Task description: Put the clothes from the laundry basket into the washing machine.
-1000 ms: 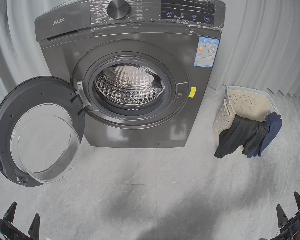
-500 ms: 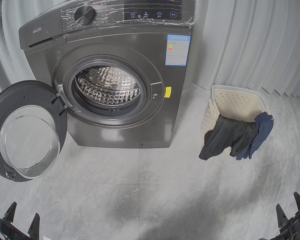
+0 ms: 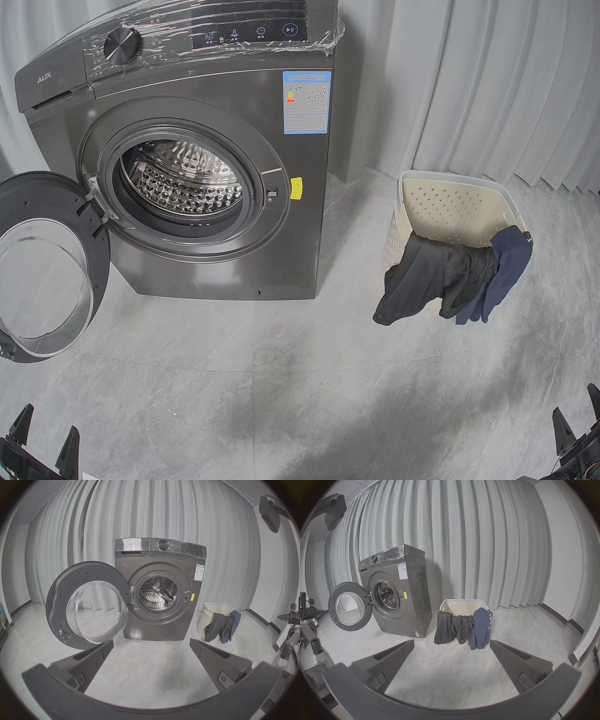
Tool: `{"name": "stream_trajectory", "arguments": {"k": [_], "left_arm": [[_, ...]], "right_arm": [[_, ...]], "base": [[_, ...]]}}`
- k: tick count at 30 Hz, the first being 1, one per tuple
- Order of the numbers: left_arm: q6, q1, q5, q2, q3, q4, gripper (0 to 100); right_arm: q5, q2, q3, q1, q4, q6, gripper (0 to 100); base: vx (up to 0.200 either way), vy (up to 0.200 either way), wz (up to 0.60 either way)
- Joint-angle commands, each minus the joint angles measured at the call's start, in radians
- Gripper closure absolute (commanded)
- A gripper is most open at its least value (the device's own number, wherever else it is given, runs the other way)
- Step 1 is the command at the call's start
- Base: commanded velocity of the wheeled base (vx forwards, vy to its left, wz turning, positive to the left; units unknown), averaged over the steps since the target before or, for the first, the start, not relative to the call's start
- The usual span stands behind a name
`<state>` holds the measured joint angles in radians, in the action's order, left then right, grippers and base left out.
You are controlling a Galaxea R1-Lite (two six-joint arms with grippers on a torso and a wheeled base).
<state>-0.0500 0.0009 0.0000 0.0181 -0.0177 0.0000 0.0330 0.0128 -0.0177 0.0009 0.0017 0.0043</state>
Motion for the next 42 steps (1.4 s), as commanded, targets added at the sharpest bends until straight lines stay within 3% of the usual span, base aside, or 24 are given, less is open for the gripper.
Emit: {"name": "stream_trajectory", "arguments": {"k": [1, 11, 42], "left_arm": [[-0.001, 0.001, 0.0, -0.017, 0.016, 0.0, 0], [-0.001, 0.001, 0.002, -0.017, 0.016, 0.0, 0], [-0.002, 0.001, 0.002, -0.017, 0.016, 0.0, 0]], "right_arm": [[0.001, -0.013, 0.018, 0.001, 0.0, 0.0, 0], [0.001, -0.013, 0.018, 0.001, 0.0, 0.0, 0], [0.001, -0.013, 0.018, 0.001, 0.0, 0.0, 0]], "base": [[0.2, 0.0, 0.0], [0.08, 0.0, 0.0], [0.0, -0.2, 0.0]]}}
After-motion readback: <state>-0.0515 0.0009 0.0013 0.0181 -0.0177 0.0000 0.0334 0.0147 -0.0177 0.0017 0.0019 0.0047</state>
